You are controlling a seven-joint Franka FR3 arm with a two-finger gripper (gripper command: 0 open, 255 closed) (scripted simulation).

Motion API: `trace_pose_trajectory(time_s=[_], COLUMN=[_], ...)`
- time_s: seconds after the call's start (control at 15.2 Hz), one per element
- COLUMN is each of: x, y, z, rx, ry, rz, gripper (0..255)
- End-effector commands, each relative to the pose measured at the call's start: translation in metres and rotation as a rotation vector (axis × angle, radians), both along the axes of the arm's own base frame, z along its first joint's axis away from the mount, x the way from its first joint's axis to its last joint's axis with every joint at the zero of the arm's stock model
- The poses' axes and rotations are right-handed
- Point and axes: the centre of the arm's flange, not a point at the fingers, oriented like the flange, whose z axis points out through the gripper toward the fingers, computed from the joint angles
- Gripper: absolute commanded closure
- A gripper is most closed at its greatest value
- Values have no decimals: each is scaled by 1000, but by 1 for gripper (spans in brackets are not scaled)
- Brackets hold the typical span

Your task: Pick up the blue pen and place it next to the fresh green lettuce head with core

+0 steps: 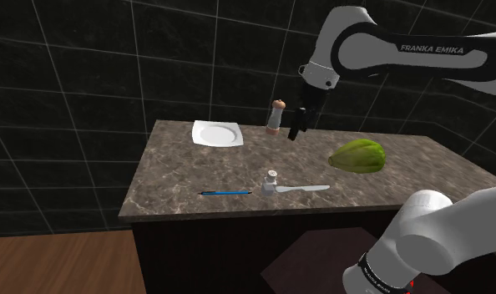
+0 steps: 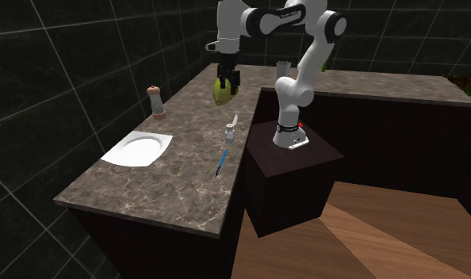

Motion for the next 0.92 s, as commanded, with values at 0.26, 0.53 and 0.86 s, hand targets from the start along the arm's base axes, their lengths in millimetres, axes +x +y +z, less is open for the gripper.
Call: trace_pose_trajectory(time_s=[0.26, 0.53, 0.86], x=[42, 62, 77], y=[51, 88, 137], z=[-55, -92, -141], rx=[-45, -75, -112], ry=[29, 49, 73], rz=[261, 432, 647], gripper=[0, 0, 0])
